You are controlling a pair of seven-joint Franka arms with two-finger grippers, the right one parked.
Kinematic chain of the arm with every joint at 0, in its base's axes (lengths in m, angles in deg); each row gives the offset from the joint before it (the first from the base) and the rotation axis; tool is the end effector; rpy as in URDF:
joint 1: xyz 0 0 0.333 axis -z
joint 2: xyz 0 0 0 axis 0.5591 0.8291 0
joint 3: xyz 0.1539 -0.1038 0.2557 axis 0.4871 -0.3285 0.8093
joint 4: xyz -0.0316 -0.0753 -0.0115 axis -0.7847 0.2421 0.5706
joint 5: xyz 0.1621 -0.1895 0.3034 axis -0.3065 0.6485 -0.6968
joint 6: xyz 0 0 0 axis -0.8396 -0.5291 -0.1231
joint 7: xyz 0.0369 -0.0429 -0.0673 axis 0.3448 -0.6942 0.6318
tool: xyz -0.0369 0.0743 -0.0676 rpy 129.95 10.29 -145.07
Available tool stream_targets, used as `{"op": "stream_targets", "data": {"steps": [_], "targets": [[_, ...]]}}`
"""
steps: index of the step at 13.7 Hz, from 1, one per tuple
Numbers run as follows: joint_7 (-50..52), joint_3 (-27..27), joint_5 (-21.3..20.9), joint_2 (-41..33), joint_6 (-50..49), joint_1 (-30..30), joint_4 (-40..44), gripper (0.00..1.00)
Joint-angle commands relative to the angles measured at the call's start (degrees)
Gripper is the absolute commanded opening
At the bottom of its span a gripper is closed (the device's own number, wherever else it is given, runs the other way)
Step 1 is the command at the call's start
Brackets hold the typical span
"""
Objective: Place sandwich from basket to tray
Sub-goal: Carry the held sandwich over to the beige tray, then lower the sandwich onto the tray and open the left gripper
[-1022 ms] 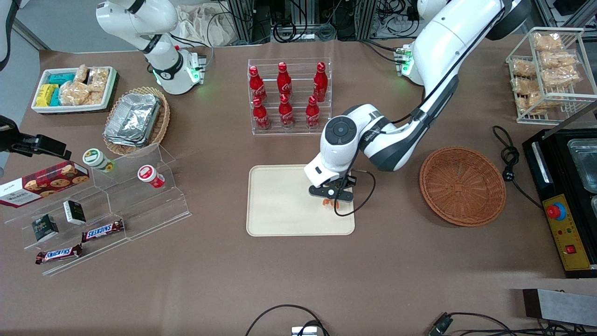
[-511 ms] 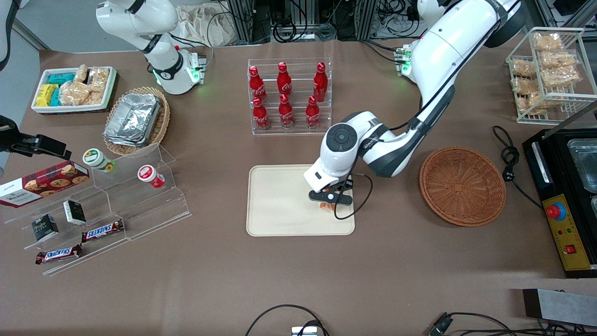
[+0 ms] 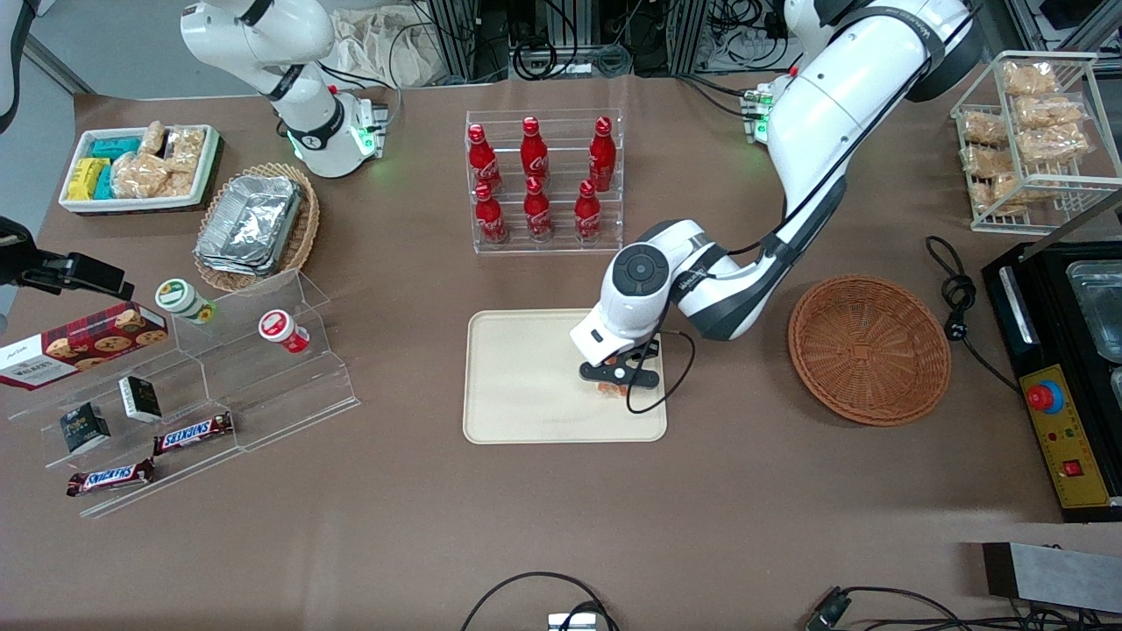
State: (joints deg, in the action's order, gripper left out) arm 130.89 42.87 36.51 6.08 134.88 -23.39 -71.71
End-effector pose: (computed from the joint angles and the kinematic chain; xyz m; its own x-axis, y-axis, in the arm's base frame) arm 0.5379 -0.4298 0.2426 0.9896 -0.1435 0.0135 -0.1440 -0.9886 0.0446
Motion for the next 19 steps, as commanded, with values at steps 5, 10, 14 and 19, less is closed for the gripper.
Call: {"op": "stream_targets", "data": {"steps": [5, 10, 14, 19], "targets": [[6.43, 0.04, -6.27, 3.29, 2.09, 0.74, 1.84, 0.29], [7.4, 0.04, -6.27, 3.38, 2.01, 0.91, 1.93, 0.98], [7.49, 0.04, -5.57, 2.42, 1.39, 0.56, 3.33, 1.0], [7.49, -0.04, -4.87, -3.02, -4.03, -1.54, 6.49, 1.0]]}}
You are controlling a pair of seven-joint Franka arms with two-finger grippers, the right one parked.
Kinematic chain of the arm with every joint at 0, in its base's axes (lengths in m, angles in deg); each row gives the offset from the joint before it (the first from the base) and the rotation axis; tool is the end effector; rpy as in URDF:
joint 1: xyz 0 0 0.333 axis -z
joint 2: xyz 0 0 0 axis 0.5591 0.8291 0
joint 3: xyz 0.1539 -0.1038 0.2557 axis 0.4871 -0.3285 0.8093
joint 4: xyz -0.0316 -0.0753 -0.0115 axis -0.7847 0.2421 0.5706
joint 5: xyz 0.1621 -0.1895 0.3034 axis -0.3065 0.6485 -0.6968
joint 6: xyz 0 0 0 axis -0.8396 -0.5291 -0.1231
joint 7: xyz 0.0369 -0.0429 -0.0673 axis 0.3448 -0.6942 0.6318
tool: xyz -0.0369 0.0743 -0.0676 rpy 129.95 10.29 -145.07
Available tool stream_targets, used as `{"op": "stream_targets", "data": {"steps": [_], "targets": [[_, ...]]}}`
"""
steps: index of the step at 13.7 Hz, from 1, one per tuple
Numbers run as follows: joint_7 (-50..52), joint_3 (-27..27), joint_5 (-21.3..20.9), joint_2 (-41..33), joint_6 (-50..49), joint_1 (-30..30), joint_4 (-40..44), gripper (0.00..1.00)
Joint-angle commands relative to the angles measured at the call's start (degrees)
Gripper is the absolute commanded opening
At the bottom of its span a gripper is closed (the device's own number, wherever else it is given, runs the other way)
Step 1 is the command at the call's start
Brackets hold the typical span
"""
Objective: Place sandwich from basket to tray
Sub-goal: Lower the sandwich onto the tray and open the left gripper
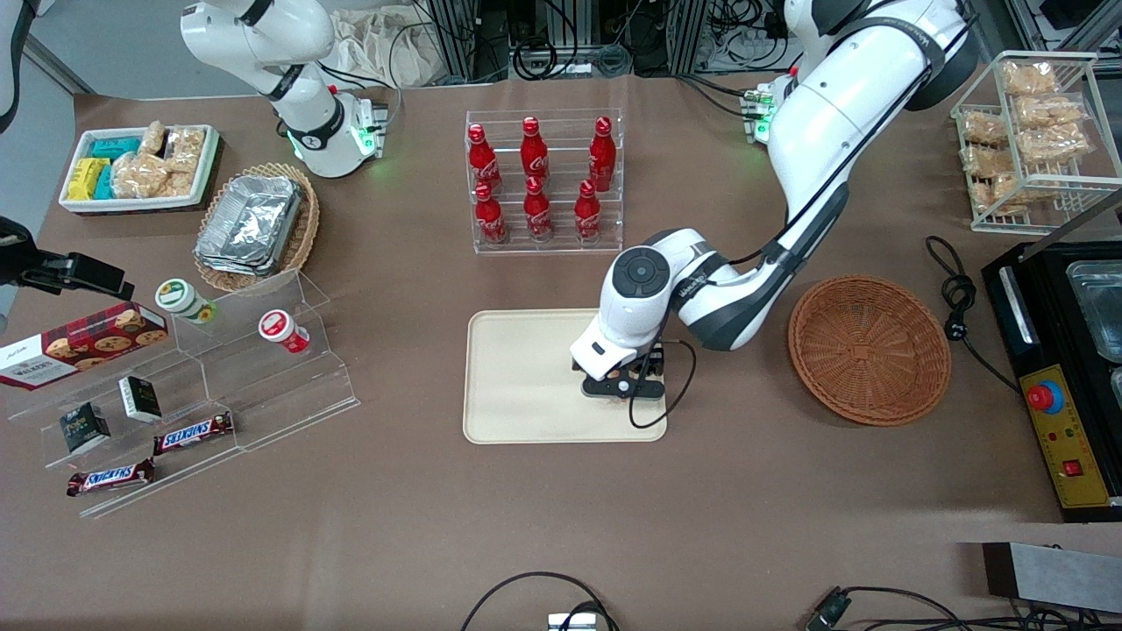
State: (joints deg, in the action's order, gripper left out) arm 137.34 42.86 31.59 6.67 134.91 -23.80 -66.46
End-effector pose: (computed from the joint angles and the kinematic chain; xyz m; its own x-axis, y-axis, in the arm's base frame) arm 0.5713 -0.4274 0.2741 0.9916 -0.0398 0.1228 -0.0460 -0.9978 0.0480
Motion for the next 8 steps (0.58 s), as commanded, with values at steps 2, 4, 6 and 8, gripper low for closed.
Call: {"op": "stream_targets", "data": {"steps": [2, 4, 6, 8], "targets": [[0.16, -0.03, 2.77, -5.9, -10.21, -2.54, 5.19, 1.0], [-0.11, -0.21, 3.04, -7.22, -15.23, -4.74, 8.79, 1.0], [-0.11, -0.38, 3.83, -7.84, -18.66, -6.76, 12.13, 1.0], [-2.29, -0.29, 4.27, -9.07, -22.09, -9.3, 13.82, 1.0]]}}
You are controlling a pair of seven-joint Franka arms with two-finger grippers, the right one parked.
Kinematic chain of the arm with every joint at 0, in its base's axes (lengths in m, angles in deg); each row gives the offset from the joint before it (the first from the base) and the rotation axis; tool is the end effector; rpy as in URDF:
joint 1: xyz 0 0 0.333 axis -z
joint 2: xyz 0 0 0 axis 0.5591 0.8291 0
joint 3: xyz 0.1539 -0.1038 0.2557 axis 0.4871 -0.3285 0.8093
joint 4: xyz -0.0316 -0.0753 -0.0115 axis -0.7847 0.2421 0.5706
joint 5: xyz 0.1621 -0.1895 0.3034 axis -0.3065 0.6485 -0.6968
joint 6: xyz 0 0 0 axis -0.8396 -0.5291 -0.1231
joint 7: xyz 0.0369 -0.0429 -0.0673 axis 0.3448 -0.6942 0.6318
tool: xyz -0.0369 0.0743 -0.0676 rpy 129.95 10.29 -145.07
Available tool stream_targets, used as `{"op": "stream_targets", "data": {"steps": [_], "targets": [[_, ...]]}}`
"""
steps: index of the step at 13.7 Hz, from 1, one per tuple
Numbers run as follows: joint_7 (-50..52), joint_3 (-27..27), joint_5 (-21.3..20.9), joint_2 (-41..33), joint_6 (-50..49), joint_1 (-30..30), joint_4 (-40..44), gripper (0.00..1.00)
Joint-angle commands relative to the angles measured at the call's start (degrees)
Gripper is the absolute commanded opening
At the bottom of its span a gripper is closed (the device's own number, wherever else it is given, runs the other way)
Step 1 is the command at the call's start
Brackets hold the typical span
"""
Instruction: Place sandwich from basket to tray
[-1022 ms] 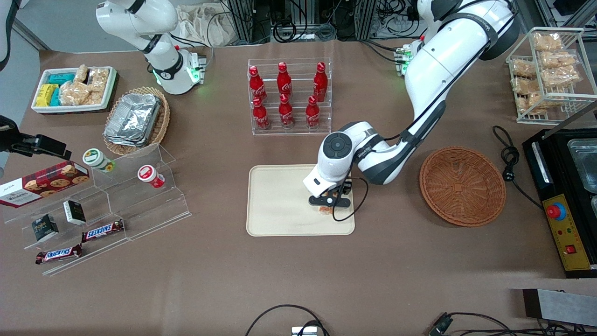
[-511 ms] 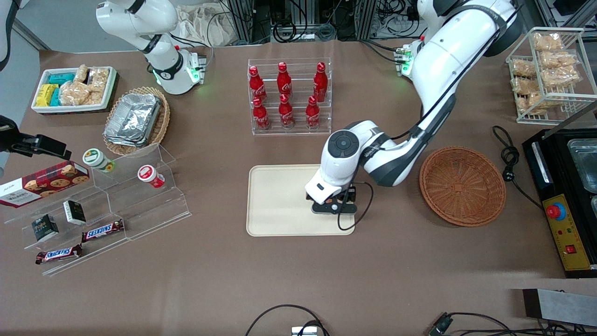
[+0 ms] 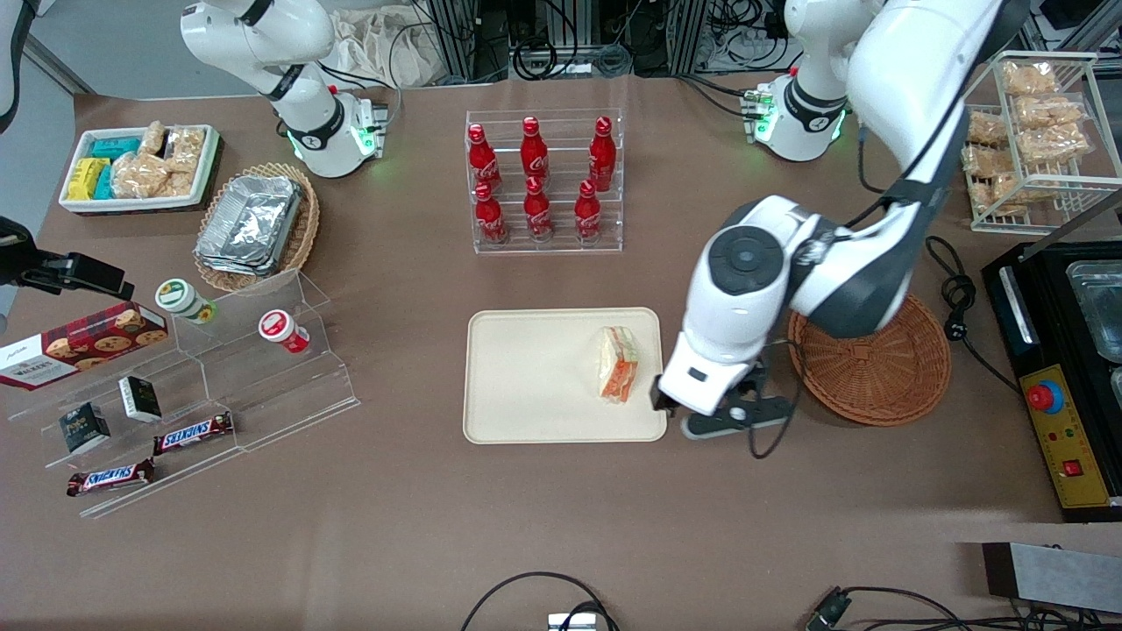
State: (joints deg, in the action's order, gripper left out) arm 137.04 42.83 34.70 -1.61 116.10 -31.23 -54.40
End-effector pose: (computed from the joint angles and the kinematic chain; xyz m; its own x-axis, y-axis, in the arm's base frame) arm 0.6481 -0.3177 0.4308 0.9636 0.2004 0.1769 0.2076 -0.9780 -0.0225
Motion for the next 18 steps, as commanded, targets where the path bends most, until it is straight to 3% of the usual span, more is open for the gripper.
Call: {"op": "stream_targets", "data": {"steps": [1, 8, 13, 15, 18], "targets": [[-4.35, -0.35, 1.95, -1.76, -4.43, -3.28, 1.76, 1.0], [-19.63, 0.44, 7.31, -7.99, -8.82, -10.22, -0.6, 1.0], [-45.38, 17.81, 20.39, -19.41, -10.24, -7.69, -8.24, 1.0], [-51.11, 21.44, 22.77, -22.23, -10.94, -7.07, -9.57, 1.0], [-56.66, 23.55, 22.78, -26.1, -14.71, -7.07, -9.84, 1.0]]}}
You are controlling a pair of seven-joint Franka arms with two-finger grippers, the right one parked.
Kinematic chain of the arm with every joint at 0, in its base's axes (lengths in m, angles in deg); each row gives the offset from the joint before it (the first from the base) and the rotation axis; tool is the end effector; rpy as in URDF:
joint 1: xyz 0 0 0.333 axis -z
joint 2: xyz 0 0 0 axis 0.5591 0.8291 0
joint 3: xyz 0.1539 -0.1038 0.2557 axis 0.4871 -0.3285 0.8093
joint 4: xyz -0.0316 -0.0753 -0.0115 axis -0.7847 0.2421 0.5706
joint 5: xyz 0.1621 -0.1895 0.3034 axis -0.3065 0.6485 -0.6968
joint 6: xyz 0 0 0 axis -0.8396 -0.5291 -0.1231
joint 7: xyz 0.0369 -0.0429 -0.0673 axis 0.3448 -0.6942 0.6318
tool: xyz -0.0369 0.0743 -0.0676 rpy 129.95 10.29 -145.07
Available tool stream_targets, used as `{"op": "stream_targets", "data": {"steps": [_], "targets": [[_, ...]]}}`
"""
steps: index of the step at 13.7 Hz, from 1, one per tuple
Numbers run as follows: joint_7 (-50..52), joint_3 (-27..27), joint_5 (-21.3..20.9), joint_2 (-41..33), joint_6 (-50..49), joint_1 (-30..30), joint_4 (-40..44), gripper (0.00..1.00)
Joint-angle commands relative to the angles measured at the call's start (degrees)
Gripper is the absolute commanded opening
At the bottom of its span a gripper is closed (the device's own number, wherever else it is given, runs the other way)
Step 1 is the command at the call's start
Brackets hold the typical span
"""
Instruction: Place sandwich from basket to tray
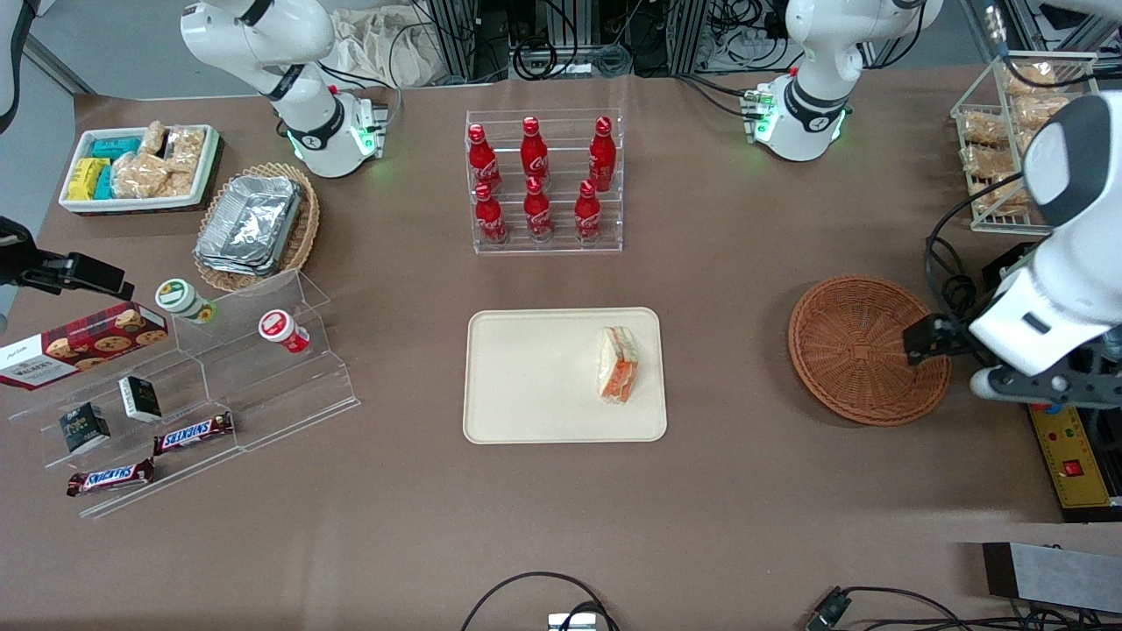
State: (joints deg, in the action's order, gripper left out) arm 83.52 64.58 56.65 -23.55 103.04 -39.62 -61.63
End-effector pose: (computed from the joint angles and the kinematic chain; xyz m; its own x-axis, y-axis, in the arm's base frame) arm 0.6282 -0.0437 0.5626 0.9877 -0.1527 0.0328 -0.1505 -0.9867 -0.0608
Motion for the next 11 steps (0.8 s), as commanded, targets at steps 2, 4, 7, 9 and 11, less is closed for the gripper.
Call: {"op": "stream_targets", "data": {"steps": [2, 4, 7, 9, 11], "targets": [[-5.61, 2.94, 0.83, -6.7, -4.81, 1.58, -2.53, 1.0], [-5.97, 3.3, 0.74, -9.16, -7.89, 1.76, -2.53, 1.0], [-5.97, 3.39, 0.65, -11.63, -10.45, 1.76, -2.7, 1.0], [-5.97, 3.3, 0.74, -13.04, -10.54, 1.76, -3.66, 1.0], [-5.88, 3.39, 0.74, -14.09, -11.15, 1.67, -3.76, 1.0]]}}
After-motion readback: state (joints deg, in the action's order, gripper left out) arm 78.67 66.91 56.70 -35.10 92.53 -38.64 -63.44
